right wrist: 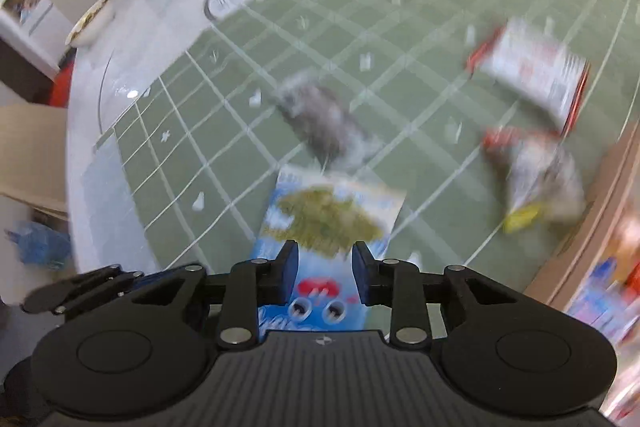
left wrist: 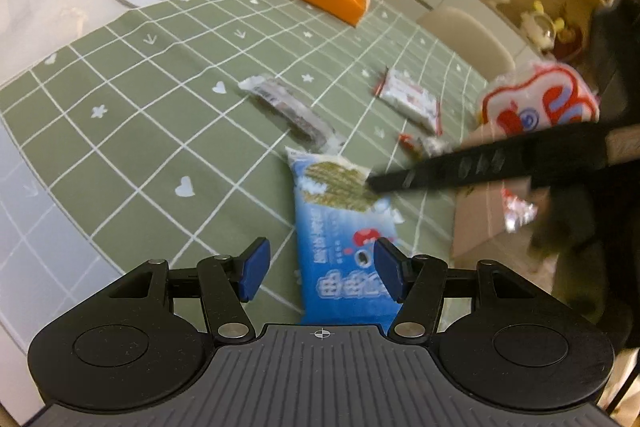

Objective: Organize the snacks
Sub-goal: 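Grasp the blue seaweed pack with the left gripper while the right reaches the brown bar pack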

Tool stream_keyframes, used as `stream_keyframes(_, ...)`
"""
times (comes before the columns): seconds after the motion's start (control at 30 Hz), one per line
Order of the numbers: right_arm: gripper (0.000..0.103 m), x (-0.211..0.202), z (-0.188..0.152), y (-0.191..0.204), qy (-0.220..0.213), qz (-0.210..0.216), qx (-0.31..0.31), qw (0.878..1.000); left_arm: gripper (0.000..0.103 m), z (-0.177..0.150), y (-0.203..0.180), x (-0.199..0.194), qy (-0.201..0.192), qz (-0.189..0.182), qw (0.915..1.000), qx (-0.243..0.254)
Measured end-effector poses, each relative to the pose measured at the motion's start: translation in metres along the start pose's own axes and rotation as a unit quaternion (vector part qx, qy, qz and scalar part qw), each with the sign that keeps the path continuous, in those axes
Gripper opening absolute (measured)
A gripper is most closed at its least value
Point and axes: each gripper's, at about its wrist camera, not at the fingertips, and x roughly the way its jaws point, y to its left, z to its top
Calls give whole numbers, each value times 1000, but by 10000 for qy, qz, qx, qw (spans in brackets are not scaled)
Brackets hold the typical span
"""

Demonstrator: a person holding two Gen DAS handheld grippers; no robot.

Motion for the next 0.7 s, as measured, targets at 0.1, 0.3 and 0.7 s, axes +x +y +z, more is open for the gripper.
stream_keyframes(0.1, 56, -12, 12, 12, -496, -515, -483, 9963, 63, 0, 7, 3, 245, 197, 9994, 139)
stream_keyframes(0.3, 67, 25, 53, 19, -919, -937, -640, 9893, 61, 5, 26, -1, 482, 413, 9973, 381)
stream_keyframes(0.7, 20, 69, 50, 34, -511, -829, -556, 9937, 60, 18, 43, -17, 768, -137, 9963, 371)
